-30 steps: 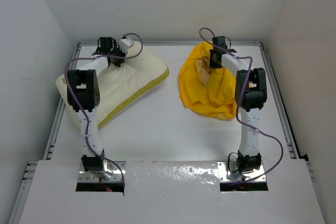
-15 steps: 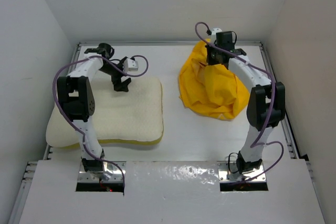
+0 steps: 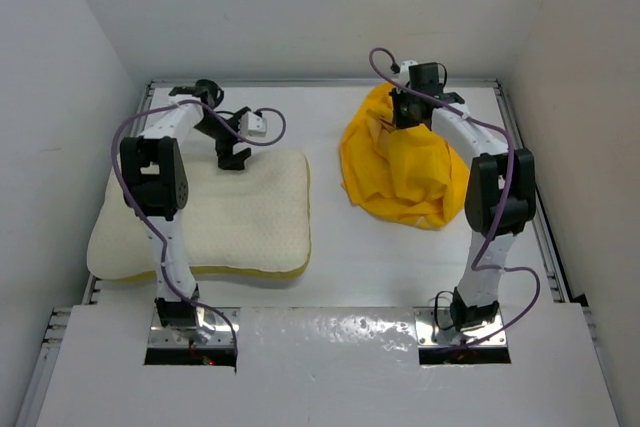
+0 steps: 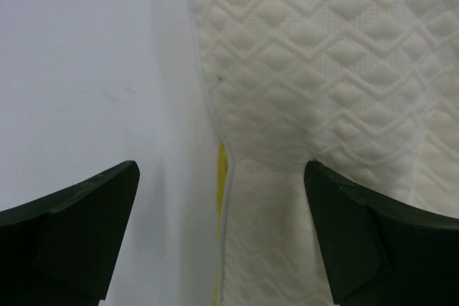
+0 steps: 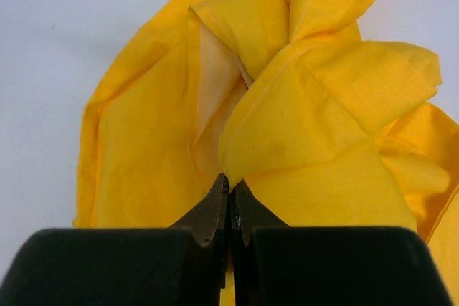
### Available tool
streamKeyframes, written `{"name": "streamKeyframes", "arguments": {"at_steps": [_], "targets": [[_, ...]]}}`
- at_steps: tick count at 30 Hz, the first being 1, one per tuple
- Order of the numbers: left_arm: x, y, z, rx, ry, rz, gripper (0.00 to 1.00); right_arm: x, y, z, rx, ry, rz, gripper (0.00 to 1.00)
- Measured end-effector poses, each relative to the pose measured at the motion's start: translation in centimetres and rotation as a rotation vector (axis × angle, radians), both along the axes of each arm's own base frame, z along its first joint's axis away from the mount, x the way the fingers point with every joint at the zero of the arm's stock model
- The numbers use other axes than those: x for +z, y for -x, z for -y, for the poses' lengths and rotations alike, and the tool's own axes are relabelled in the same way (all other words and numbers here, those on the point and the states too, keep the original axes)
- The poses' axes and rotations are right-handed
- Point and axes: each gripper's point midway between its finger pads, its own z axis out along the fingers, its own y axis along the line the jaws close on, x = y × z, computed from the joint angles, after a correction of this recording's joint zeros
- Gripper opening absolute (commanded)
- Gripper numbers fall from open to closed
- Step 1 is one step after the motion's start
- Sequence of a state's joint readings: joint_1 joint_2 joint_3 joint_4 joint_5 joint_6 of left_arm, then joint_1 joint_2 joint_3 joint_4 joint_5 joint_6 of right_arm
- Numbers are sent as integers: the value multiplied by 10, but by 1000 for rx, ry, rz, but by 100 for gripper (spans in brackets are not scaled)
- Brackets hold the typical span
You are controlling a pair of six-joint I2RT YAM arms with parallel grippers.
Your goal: Put the pillow into the pillowcase
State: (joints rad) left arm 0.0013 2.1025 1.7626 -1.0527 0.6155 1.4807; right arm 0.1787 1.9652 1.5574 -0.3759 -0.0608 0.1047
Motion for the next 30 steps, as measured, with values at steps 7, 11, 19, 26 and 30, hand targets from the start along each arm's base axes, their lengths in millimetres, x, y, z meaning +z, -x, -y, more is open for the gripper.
{"name": "streamKeyframes", "arguments": {"at_steps": [7, 11, 19, 26, 30], "targets": [[-26, 16, 18, -98, 4, -131, 100, 2, -1, 1, -4, 3, 4, 0], [-8, 1, 17, -45, 28, -116, 100, 1, 1, 2, -2, 10, -6, 0], [59, -12, 23, -35, 88, 38, 100, 0, 1, 5, -7, 27, -8, 0], [13, 41, 35, -16, 18, -126, 100, 0, 1, 7, -9, 39, -7, 0], [-27, 29, 30, 116, -21, -143, 100, 0, 1, 7, -9, 39, -7, 0]]}}
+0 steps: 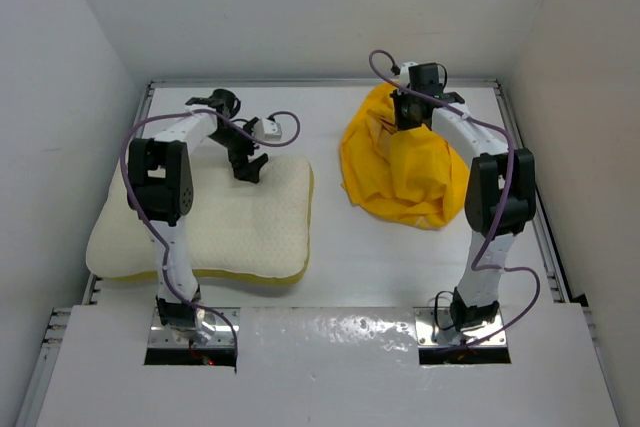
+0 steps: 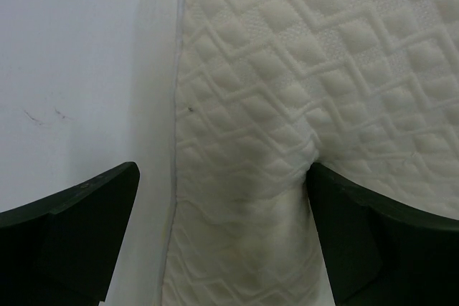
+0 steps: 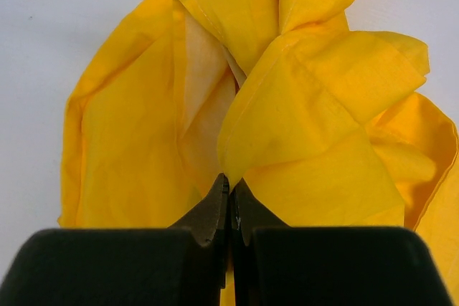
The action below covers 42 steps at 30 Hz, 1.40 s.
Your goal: Put the pillow into the pillowcase
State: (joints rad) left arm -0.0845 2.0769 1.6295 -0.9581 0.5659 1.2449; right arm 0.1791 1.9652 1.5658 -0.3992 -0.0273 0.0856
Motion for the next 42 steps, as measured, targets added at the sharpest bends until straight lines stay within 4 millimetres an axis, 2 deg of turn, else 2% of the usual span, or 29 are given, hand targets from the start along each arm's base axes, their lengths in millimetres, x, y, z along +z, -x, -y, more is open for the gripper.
{"name": "streamKeyframes", "arguments": {"at_steps": [2, 3, 4, 5, 6, 7, 9, 11, 13, 15, 18, 20, 22, 24, 26, 31, 36, 39, 42], "targets": [[-6, -4, 0, 35, -10, -1, 100, 0, 0, 0, 0, 0, 0, 0], [-6, -5, 0, 38, -12, 0, 91, 0, 0, 0, 1, 1, 0, 0], [-6, -4, 1, 33, -11, 0, 78, 0, 0, 0, 3, 2, 0, 0], [-6, -2, 1, 25, -8, -6, 59, 0, 0, 0, 6, 4, 1, 0], [-7, 3, 3, 12, -2, -19, 4, 0, 0, 0, 8, 3, 1, 0], [-8, 9, 4, 1, 5, -38, 0, 0, 0, 0, 11, 3, 2, 0], [-10, 18, 7, -5, 21, -69, 0, 1, 0, -2, 20, 0, 1, 0], [-7, 15, 9, 44, 38, -82, 0, 6, -1, -6, 47, -2, 6, 0], [7, 7, 14, 105, 64, -88, 0, 14, -4, -16, 103, 7, 20, 0], [32, -16, 23, 141, 94, -38, 0, 25, -8, -36, 190, 18, 50, 0], [90, -63, 47, 127, 147, 152, 0, 42, -3, -87, 361, -25, 92, 0], [124, -81, 72, 80, 190, 273, 0, 54, 5, -118, 456, -80, 115, 0], [139, -85, 95, 43, 220, 332, 0, 64, 11, -139, 528, -130, 132, 0], [136, -83, 108, 27, 222, 338, 0, 70, 14, -144, 559, -162, 136, 0], [124, -76, 117, 10, 219, 312, 0, 73, 15, -145, 574, -189, 134, 0], [101, -62, 128, -35, 238, 239, 0, 77, 10, -144, 560, -216, 141, 0], [99, -48, 138, -97, 257, 212, 0, 90, -17, -138, 495, -183, 197, 0], [95, -47, 145, -85, 264, 202, 0, 97, -26, -140, 492, -182, 229, 0], [84, -55, 151, -4, 266, 198, 0, 92, -20, -151, 519, -178, 220, 0]]}}
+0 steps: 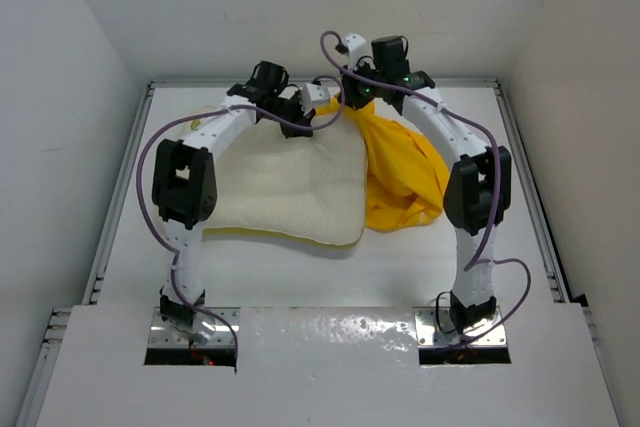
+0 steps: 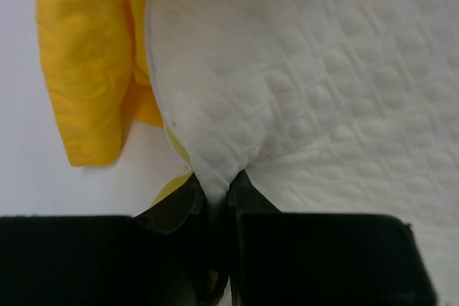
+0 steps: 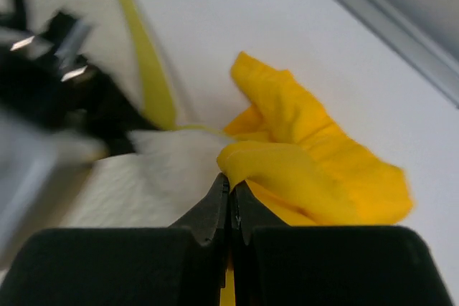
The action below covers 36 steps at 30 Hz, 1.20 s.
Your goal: Put the pillow into the pillowcase
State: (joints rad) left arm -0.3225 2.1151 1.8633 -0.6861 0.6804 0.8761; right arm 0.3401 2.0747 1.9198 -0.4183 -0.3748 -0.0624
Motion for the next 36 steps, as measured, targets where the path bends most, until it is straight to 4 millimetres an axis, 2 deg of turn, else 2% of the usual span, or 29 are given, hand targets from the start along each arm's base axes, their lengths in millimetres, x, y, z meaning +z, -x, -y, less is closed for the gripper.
{"name": "streamKeyframes", "arguments": {"at_steps": [3, 5, 7, 9, 10, 11, 12, 15, 16, 17, 18, 19, 20, 21, 22, 23, 24, 25, 26, 27, 29, 31, 33, 36], "targets": [[-9, -20, 3, 140, 11, -19, 0, -16, 22, -19, 65, 20, -48, 0], [-12, -38, 2, 236, 23, -4, 0, -30, 42, -23, 105, 45, -96, 0], [-11, -51, -1, 311, 35, 8, 0, -40, 61, -19, 129, 70, -144, 0], [-11, -59, -2, 364, 46, 12, 0, -40, 71, -13, 151, 87, -159, 2], [-11, -62, -3, 385, 53, 12, 0, -38, 75, -9, 158, 91, -161, 18], [-11, -65, -3, 407, 60, 11, 0, -34, 79, -6, 165, 91, -167, 50], [-11, -67, -2, 425, 73, 11, 0, -31, 83, -5, 171, 89, -175, 99], [-9, -76, -3, 461, 106, 27, 1, -24, 89, -5, 162, 84, -188, 99], [-9, -78, -2, 469, 117, 27, 7, -22, 86, -4, 136, 83, -192, 99], [-9, -80, -2, 477, 128, 27, 17, -20, 83, -3, 104, 81, -194, 99], [-10, -84, -1, 484, 140, 29, 42, -18, 79, -2, 69, 77, -192, 99], [-13, -88, 0, 493, 152, 34, 59, -14, 74, 1, 17, 71, -186, 99], [-15, -92, 1, 497, 154, 43, 64, -11, 69, 6, -35, 65, -177, 99], [-18, -98, 1, 511, 161, 47, 72, -10, 66, 12, -79, 52, -168, 89], [-19, -103, 2, 523, 167, 48, 76, -9, 68, 24, -139, 39, -172, 58], [-20, -108, 1, 533, 174, 47, 79, -8, 72, 40, -192, 23, -171, 2], [-19, -112, 0, 537, 177, 50, 86, -7, 79, 56, -245, 6, -183, 0], [-14, -117, -1, 539, 188, 59, 98, -5, 84, 71, -298, -13, -187, 0], [-7, -123, -2, 536, 199, 73, 99, -2, 89, 86, -352, -36, -181, 5], [3, -128, -4, 531, 214, 88, 100, -1, 96, 104, -410, -51, -182, 36], [32, -138, -7, 502, 246, 143, 100, -3, 105, 124, -488, -70, -183, 52], [67, -144, -6, 437, 276, 223, 97, -15, 114, 129, -519, -71, -198, 57], [100, -139, -6, 342, 276, 300, 88, -38, 122, 130, -546, -55, -245, 56], [119, -109, -5, 141, 175, 374, 84, -73, 131, 132, -579, -28, -320, 57]]}}
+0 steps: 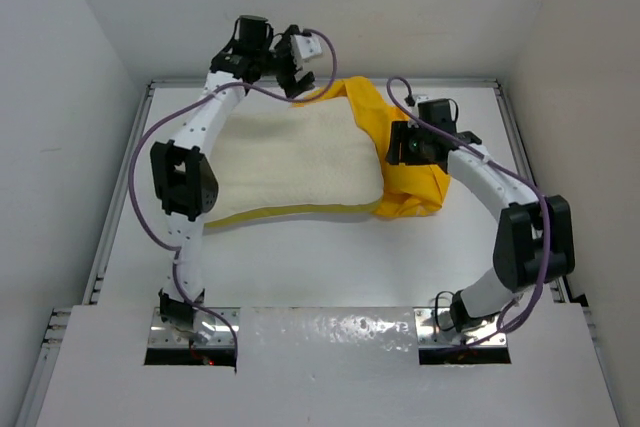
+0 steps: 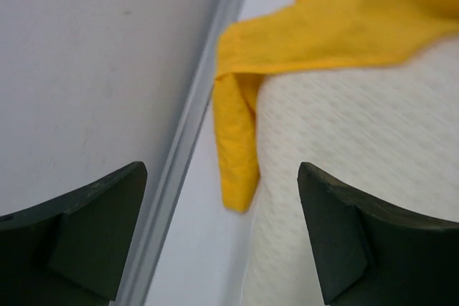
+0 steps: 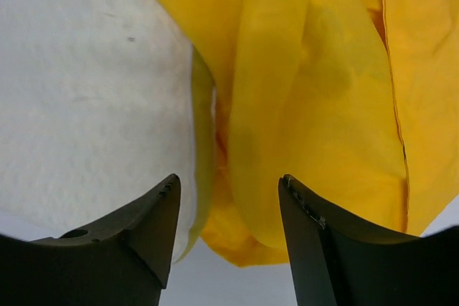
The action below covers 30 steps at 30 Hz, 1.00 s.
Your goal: Put the pillow into the pillowcase
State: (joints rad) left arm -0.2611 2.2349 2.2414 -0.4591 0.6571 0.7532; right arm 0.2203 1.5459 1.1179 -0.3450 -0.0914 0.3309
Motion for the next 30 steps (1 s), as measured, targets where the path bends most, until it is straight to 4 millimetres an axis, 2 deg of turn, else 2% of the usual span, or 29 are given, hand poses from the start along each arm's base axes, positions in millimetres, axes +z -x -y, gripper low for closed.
{"name": "streamKeyframes", "arguments": {"at_steps": [2, 4, 6, 9, 11, 13, 14, 15, 17, 18, 19, 20, 22, 23, 26, 30], "targets": [[-3, 28, 4, -120, -137, 39, 85, -20, 0, 4, -20, 12, -47, 59], [-20, 68, 14, -256, -253, 9, 92, -38, -4, 6, -30, 22, -81, 59], [-50, 111, 27, -394, -331, -69, 100, -54, -6, 8, -35, 29, -112, 60], [-107, 177, 36, -558, -417, -261, 100, -74, -8, 6, -31, 32, -142, 60], [-131, 210, 41, -635, -452, -365, 100, -85, -9, 5, -27, 33, -162, 46], [-140, 227, 46, -684, -467, -406, 100, -98, -8, 5, -24, 38, -186, 26], [-142, 232, 48, -698, -473, -411, 100, -103, -7, 5, -22, 43, -199, 6], [-143, 235, 48, -708, -477, -416, 100, -108, -6, 6, -21, 48, -210, 0], [-148, 241, 48, -725, -485, -425, 98, -111, -4, 7, -16, 58, -221, 0], [-155, 245, 46, -730, -497, -438, 92, -111, -3, 8, -13, 63, -224, 0], [-162, 247, 43, -728, -508, -452, 80, -109, -4, 8, -6, 68, -222, 0], [-171, 248, 40, -719, -519, -463, 52, -107, -4, 8, 1, 72, -221, 0], [-194, 239, 37, -648, -540, -467, 32, -99, -5, 8, 25, 79, -214, 0], [-204, 234, 36, -604, -546, -469, 3, -92, -4, 7, 43, 81, -208, 0], [-209, 213, 39, -440, -517, -494, 0, -69, 5, 4, 97, 71, -197, 0], [-190, 167, 52, -226, -409, -447, 0, -38, 29, 5, 166, 36, -199, 0]]}}
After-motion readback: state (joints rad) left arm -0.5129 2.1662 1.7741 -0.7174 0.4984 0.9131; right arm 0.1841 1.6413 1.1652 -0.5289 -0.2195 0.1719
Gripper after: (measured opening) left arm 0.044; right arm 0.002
